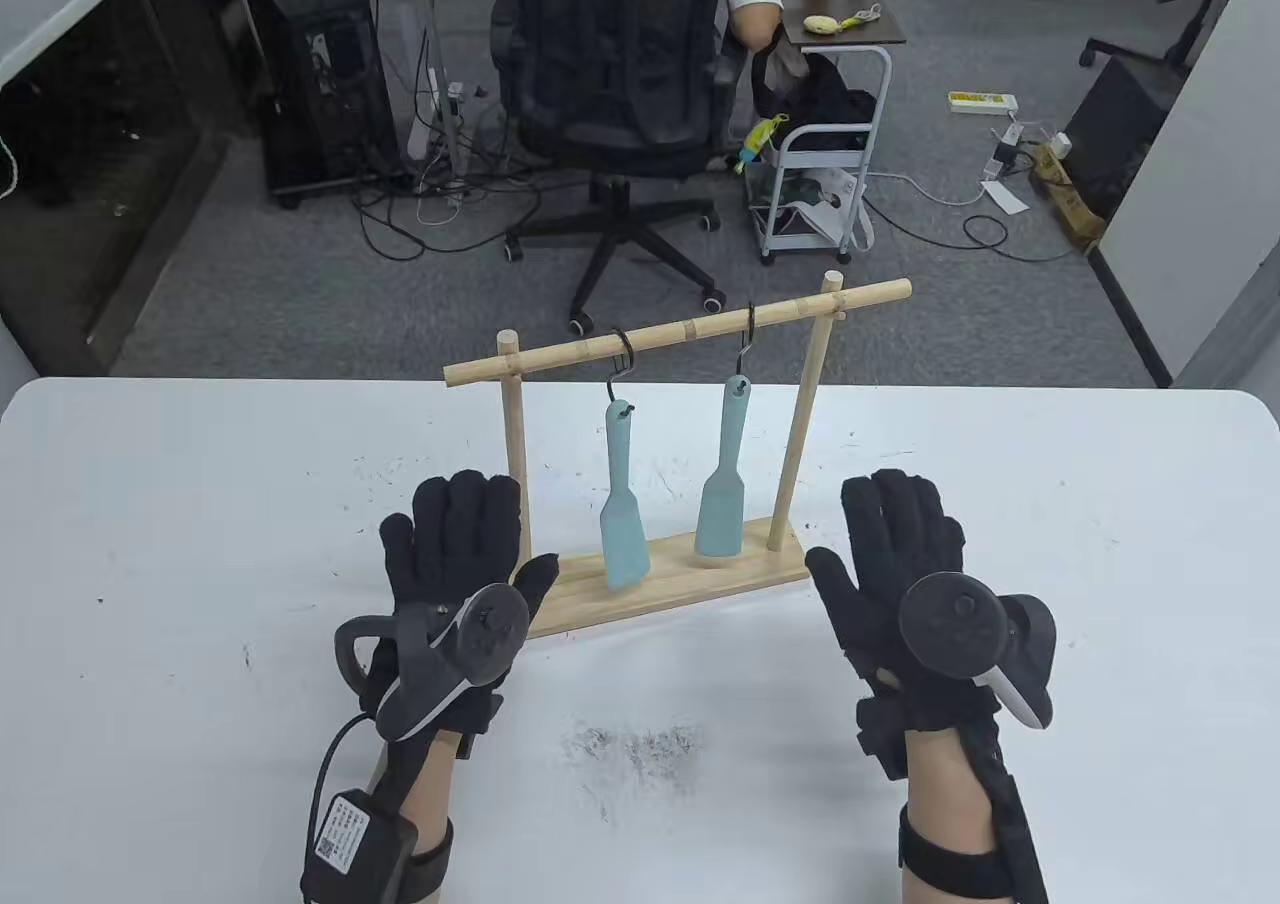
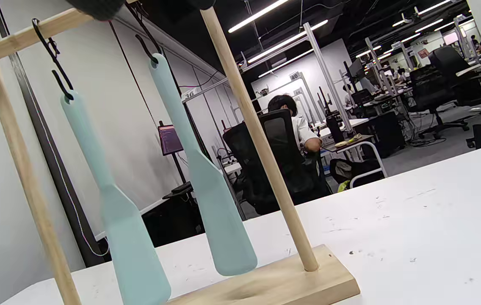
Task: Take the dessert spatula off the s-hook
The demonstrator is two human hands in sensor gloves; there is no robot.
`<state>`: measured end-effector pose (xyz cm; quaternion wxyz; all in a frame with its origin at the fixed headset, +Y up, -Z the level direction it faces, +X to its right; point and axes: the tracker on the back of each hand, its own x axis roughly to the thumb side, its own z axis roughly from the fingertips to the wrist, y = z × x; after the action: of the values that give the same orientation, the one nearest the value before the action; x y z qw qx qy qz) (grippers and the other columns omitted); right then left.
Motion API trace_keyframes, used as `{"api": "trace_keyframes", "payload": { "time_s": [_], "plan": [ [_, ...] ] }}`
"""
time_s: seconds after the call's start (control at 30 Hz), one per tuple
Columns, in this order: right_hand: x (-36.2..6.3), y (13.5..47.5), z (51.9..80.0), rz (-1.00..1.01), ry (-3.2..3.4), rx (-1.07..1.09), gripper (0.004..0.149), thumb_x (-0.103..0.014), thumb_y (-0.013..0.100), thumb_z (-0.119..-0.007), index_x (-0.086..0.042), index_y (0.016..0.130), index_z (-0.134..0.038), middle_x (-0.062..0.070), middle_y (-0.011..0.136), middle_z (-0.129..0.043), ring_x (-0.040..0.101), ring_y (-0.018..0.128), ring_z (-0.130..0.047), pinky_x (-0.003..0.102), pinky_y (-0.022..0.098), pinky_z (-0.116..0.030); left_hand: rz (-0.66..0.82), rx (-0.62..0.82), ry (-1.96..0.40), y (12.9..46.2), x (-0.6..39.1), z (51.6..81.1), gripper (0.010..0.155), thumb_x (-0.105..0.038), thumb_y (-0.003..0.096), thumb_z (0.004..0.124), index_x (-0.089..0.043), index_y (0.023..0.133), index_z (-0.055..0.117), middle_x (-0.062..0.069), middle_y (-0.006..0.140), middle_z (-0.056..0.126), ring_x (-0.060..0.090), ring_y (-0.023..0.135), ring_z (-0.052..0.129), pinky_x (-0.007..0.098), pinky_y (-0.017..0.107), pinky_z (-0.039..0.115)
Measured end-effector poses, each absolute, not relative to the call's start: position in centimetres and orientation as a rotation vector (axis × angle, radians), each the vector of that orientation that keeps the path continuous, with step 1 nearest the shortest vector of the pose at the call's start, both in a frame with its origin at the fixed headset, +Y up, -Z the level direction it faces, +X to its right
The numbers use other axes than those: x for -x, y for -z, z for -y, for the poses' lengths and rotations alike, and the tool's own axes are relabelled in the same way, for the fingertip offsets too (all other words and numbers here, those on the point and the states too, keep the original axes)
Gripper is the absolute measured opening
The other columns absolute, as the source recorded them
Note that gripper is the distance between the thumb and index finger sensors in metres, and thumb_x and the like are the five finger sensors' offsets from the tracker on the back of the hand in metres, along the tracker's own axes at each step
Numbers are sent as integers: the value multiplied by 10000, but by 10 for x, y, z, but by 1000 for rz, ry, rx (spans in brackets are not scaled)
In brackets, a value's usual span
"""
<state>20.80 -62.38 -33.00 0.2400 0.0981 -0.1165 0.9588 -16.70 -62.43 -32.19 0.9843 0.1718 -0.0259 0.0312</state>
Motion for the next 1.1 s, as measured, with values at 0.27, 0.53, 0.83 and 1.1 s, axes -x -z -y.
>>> {"api": "trace_keyframes", "payload": {
  "time_s": [0.27,0.53,0.83,1.1],
  "plan": [
    [-210,330,622,314,-2604,-272,739,-574,538,-684,-171,1137,-529,161,1206,-436,487,1087,-397,669,732,-367,62,-326,-70,323,164,625,789,-671,559,616,-300,1234,442,82,1306,507,408,1201,492,659,839,472],
    [-213,327,620,322,-2587,-276,737,-573,537,-684,-168,1136,-537,166,1203,-448,491,1084,-409,668,732,-374,114,-290,-170,326,159,630,787,-667,564,614,-295,1233,429,85,1294,527,399,1184,551,615,845,535],
    [-215,326,617,323,-2566,-280,734,-574,537,-683,-171,1134,-543,165,1201,-460,500,1079,-419,668,732,-381,155,-209,-381,335,151,639,815,-665,571,614,-258,1235,372,97,1279,518,377,1155,608,548,845,587],
    [-216,324,616,329,-2549,-295,732,-573,538,-683,-169,1133,-547,167,1198,-468,501,1077,-428,669,730,-386,181,-116,-559,350,136,640,818,-640,589,591,-234,1235,295,108,1285,451,379,1172,544,540,860,542]
  ]
}}
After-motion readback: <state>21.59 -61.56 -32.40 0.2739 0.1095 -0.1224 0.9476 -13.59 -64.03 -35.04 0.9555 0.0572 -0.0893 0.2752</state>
